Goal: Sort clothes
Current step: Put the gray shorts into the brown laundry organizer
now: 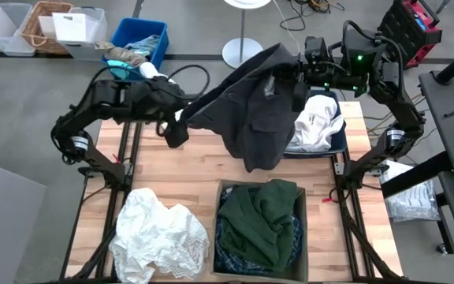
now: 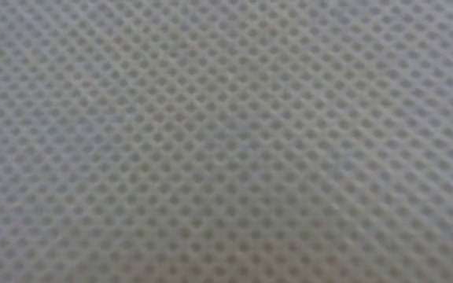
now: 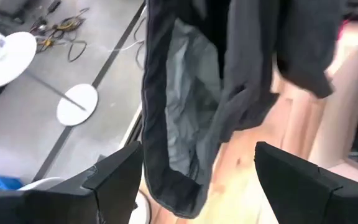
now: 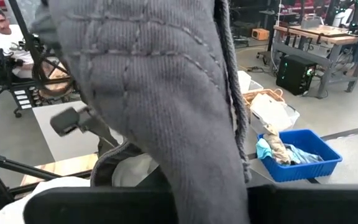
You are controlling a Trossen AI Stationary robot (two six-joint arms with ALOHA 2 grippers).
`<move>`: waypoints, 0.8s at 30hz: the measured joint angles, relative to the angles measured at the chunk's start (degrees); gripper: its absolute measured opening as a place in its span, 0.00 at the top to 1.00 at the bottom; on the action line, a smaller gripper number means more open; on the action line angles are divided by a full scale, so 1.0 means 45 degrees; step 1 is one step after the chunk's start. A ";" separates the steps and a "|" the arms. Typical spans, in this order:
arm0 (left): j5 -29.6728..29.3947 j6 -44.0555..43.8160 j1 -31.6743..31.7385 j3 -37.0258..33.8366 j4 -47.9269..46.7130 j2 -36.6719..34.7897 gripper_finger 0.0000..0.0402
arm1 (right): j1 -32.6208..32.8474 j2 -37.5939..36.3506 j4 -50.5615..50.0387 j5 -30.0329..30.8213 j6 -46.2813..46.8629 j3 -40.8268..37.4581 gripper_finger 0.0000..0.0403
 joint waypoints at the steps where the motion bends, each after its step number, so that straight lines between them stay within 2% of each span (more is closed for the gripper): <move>1: -0.0041 -0.0002 0.0111 -0.0286 0.0091 -0.0021 0.29 | 0.0000 0.0000 0.0000 0.0000 -0.0001 0.0000 0.98; 4: 0.0023 0.0196 0.0469 -0.1387 0.0627 -0.0167 0.29 | 0.0000 0.0000 -0.0063 -0.0060 0.0002 0.0063 0.98; 11: 0.1084 0.0520 0.1466 -0.4594 0.2599 -0.1190 0.29 | 0.0000 -0.0010 -0.0154 -0.0151 0.0110 0.0068 0.98; 16: 0.2281 0.0953 0.1944 -0.6895 0.5124 -0.2354 0.32 | 0.0000 -0.0010 -0.0383 -0.0155 0.0102 0.0068 0.98; 18: 0.2607 0.1268 0.1947 -0.7640 0.6195 -0.2770 0.38 | 0.0000 -0.0010 -0.0548 -0.0146 0.0052 0.0068 0.98; 20: 0.2854 0.1341 0.1932 -0.8192 0.7007 -0.3113 0.48 | 0.0000 -0.0010 -0.0646 -0.0082 0.0036 0.0062 0.98; 24: 0.4383 0.0891 0.1918 -0.8661 0.8462 -0.3615 0.82 | 0.0000 -0.0002 -0.0929 0.0897 0.0045 0.0050 0.98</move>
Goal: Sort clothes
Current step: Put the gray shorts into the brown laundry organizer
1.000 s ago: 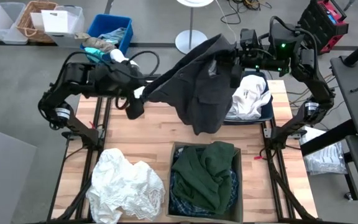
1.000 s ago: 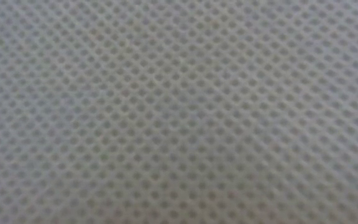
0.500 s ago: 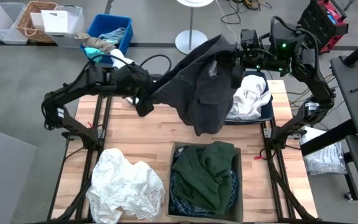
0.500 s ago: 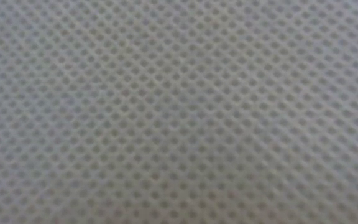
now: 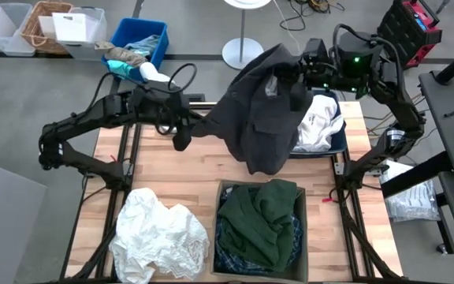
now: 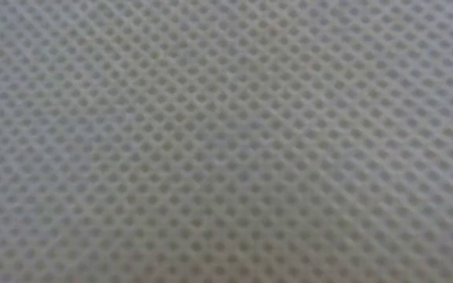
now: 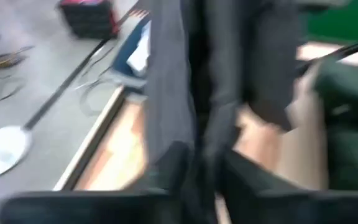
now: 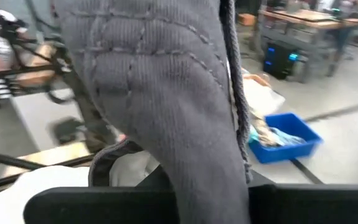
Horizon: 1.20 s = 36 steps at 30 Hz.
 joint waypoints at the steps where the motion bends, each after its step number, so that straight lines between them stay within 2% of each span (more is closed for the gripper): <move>1: 0.0435 -0.0088 0.0000 -0.0024 0.0285 -0.0046 0.91 | -0.0003 0.0038 -0.0043 0.0317 0.0012 -0.0002 0.98; 2: 0.0909 -0.0283 -0.0002 -0.0025 0.0614 -0.0073 0.95 | -0.0005 0.0064 -0.0079 0.0712 0.0103 -0.0002 0.98; 5: 0.1807 -0.0750 -0.0024 0.0134 0.1315 -0.0073 0.96 | -0.0089 0.0208 -0.0362 0.1902 0.0371 -0.0016 0.98; 7: 0.2052 -0.0841 -0.0041 0.0297 0.1838 -0.0088 0.99 | -0.0144 0.0382 -0.0406 0.2150 0.0362 -0.0016 0.98; 10: 0.2031 -0.0779 -0.0041 0.0567 0.1850 -0.0073 0.99 | -0.0146 0.0559 -0.0508 0.2174 0.0270 0.0034 0.98; 15: 0.1091 -0.0896 0.0021 0.0637 0.0826 -0.0125 0.93 | -0.0141 0.0592 -0.0400 0.1219 0.0185 0.0334 0.98; 21: -0.2019 -0.0763 0.0319 0.0746 -0.0459 -0.0136 0.73 | -0.0141 0.0404 -0.0304 -0.0575 0.0234 0.0606 0.98; 24: -0.2177 -0.0273 0.0566 0.0746 -0.0059 -0.0136 0.59 | -0.0136 0.0269 -0.0275 -0.1267 0.0283 0.0610 0.98; 28: -0.2173 0.0278 0.0790 0.0746 0.0199 -0.0044 0.39 | -0.0137 0.0196 -0.0267 -0.1426 0.0372 0.0610 0.98; 30: -0.1547 0.0295 0.0833 0.0746 0.0146 0.0020 0.31 | -0.0141 0.0191 -0.0266 -0.1426 0.0413 0.0610 0.98; 34: 0.1229 0.0072 0.0916 0.0746 0.0074 0.0216 0.21 | -0.0136 0.0181 -0.0270 -0.1449 0.0493 0.0610 0.98; 36: 0.1527 -0.0109 0.0912 0.0746 0.0044 0.0452 0.19 | -0.0136 0.0181 -0.0270 -0.1477 0.0500 0.0610 0.98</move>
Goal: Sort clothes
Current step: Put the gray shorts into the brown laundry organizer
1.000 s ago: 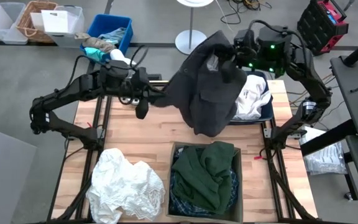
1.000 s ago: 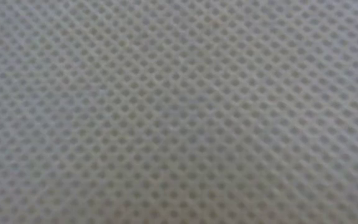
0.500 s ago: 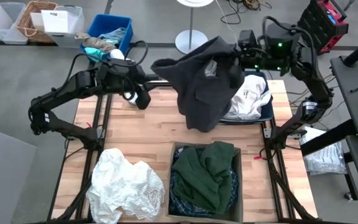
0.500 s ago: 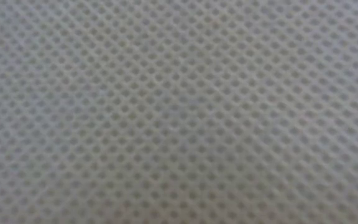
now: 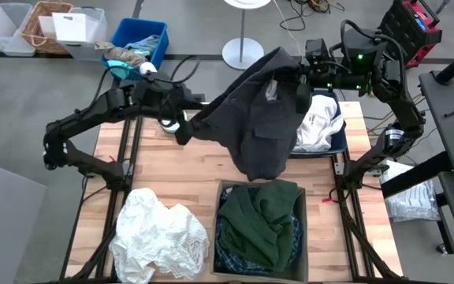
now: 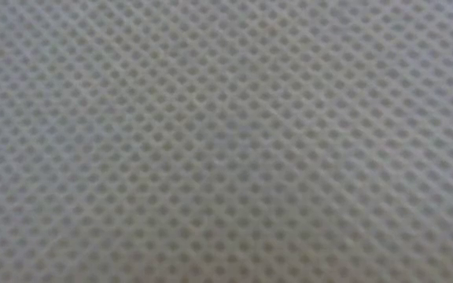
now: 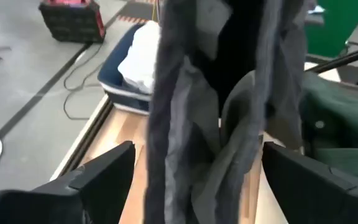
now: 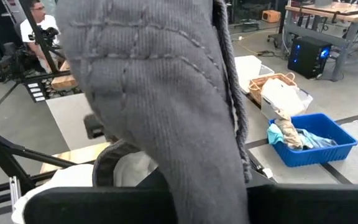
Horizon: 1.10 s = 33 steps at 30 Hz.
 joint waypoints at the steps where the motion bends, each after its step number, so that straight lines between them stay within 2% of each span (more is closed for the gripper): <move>1: 0.0002 -0.0005 0.0004 -0.0001 -0.0009 0.0137 0.19 | 0.0005 0.0000 0.0000 -0.0002 0.0000 0.0000 0.98; 6: 0.0004 0.0613 0.0111 -0.0005 -0.0003 0.1160 0.19 | 0.0024 0.0000 0.0007 -0.0002 -0.0001 0.0000 0.98; 8: 0.0418 0.0869 0.0135 -0.0021 -0.0003 0.1542 0.21 | 0.0024 -0.0001 0.0005 -0.0002 0.0010 0.0000 0.98; 12: 0.0620 0.1009 0.0107 -0.0029 0.0168 0.1955 0.29 | 0.0024 -0.0022 -0.0003 -0.0002 0.0019 0.0000 0.98; 15: 0.0620 0.1022 0.0086 -0.0029 0.0258 0.2023 0.45 | 0.0024 -0.0024 -0.0157 0.0003 -0.0023 0.0005 0.98; 17: 0.0625 0.1014 0.0086 -0.0029 0.0418 0.2006 0.61 | 0.0024 -0.0019 -0.0336 0.0053 -0.0096 0.0005 0.98; 20: 0.0732 0.0796 0.0086 -0.0029 0.0706 0.1831 0.90 | 0.0024 -0.0006 -0.0489 0.0314 -0.0177 0.0005 0.98; 21: 0.0931 0.0492 0.0086 -0.0029 0.0928 0.1756 0.95 | 0.0024 -0.0005 -0.0548 0.0642 -0.0209 0.0005 0.98; 28: 0.1280 -0.1693 -0.0050 -0.0029 0.3628 0.1530 0.99 | 0.0019 0.0209 -0.0976 0.2320 -0.0215 -0.0015 0.98; 31: 0.1276 -0.2661 -0.0060 -0.0034 0.4980 0.1530 0.99 | 0.0024 0.0542 -0.1059 0.2359 -0.0062 -0.0023 0.98; 33: 0.1182 -0.3223 -0.0075 -0.0034 0.5798 0.1530 0.99 | 0.0025 0.0848 -0.1059 0.1845 -0.0047 -0.0024 0.98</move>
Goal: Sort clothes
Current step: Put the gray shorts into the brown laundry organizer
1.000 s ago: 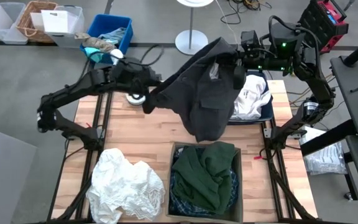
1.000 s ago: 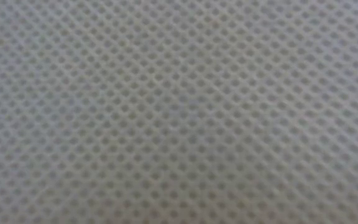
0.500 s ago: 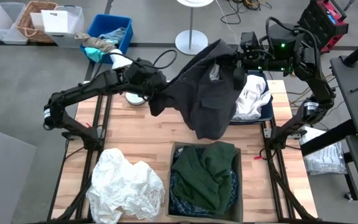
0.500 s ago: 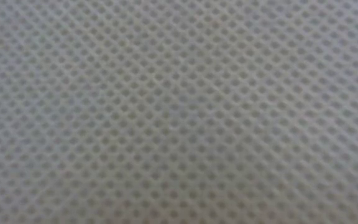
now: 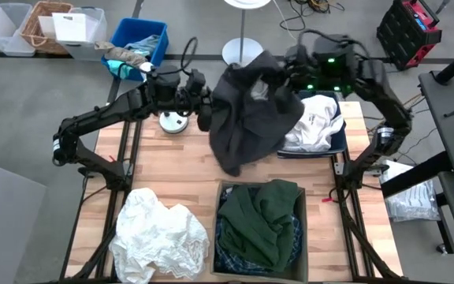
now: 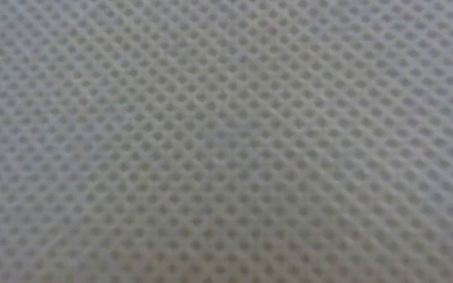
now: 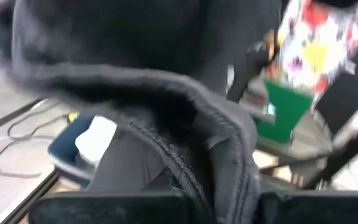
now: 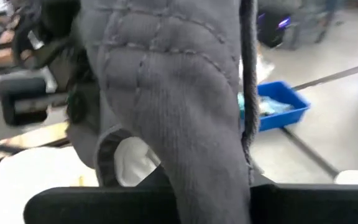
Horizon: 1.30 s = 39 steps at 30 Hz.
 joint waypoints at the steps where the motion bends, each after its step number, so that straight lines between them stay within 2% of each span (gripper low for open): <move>1: -0.0201 -0.0356 -0.0004 0.0000 0.0347 0.0000 0.99 | 0.0004 0.0164 0.0005 -0.0302 0.0046 0.0000 0.98; 8: -0.0561 -0.1209 -0.0004 0.0000 0.2136 0.0143 1.00 | 0.0327 0.1140 0.0412 -0.0931 -0.0443 -0.0019 0.98; 13: -0.0577 -0.1936 -0.0004 -0.0008 0.3013 0.0414 1.00 | 0.0412 0.1564 0.0921 -0.1979 -0.1208 -0.0019 0.96; 20: -0.2668 -0.2760 -0.0038 -0.0009 0.3397 0.0389 1.00 | 0.0419 0.1603 0.1307 -0.2256 -0.1319 -0.0015 0.91; 25: -0.4044 -0.3679 0.0021 -0.0005 0.4490 0.0363 1.00 | 0.0590 0.1546 0.1199 -0.2793 -0.1626 -0.0019 0.74; 33: -0.4300 -0.5535 0.0033 0.0005 0.5804 0.0369 1.00 | 0.0743 0.2023 0.1728 -0.2073 -0.1495 -0.0029 0.36; 39: -0.4708 -0.6748 -0.0067 0.0005 0.5904 0.0407 1.00 | 0.0774 0.2572 0.2556 -0.1471 -0.1360 -0.0029 0.17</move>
